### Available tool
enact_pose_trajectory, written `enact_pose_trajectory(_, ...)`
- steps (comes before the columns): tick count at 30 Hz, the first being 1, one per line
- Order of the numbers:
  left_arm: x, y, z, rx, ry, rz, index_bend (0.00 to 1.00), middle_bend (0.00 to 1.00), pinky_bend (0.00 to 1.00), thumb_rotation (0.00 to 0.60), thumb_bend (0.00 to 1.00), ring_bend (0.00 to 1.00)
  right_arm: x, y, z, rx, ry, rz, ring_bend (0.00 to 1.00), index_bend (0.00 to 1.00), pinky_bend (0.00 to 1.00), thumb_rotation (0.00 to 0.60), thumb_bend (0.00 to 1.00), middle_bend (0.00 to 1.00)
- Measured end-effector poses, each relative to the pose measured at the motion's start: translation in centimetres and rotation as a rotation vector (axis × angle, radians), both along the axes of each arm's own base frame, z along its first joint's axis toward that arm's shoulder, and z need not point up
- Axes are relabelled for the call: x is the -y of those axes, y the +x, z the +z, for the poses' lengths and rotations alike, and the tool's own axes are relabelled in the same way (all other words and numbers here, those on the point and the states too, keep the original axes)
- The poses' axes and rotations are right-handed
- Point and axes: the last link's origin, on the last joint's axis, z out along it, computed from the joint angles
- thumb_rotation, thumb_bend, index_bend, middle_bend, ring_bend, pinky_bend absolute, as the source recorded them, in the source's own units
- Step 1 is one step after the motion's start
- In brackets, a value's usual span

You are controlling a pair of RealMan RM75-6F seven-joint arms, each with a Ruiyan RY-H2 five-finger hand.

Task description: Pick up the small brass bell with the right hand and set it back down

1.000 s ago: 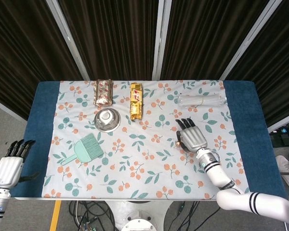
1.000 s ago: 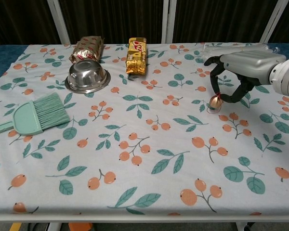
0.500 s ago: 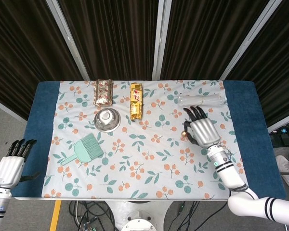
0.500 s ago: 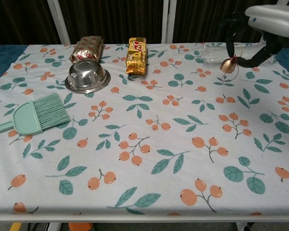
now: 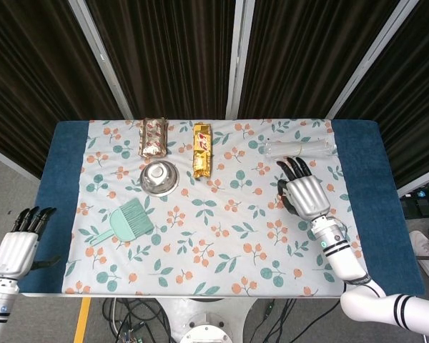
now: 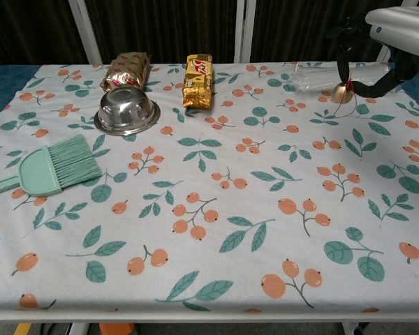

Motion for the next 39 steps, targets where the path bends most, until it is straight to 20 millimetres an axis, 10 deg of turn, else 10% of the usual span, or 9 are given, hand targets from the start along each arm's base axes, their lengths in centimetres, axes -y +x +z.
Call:
enact_pose_trajectory(25, 0.1, 0.0, -0.2, -0.002, -0.006, -0.005, 0.08, 0.09, 0.00, 0.600, 0.00, 0.00, -0.2, -0.9, -0.4, -0.038, -0.017, 0.006, 0.00, 0.76, 0.00, 0.600, 0.38, 0.14)
enact_pose_trajectory(39, 0.1, -0.2, 0.1, 0.004, 0.000, 0.002, 0.08, 0.09, 0.00, 0.600, 0.00, 0.00, -0.8, -0.2, -5.5, -0.018, 0.191, -0.034, 0.00, 0.76, 0.00, 0.600, 0.38, 0.13)
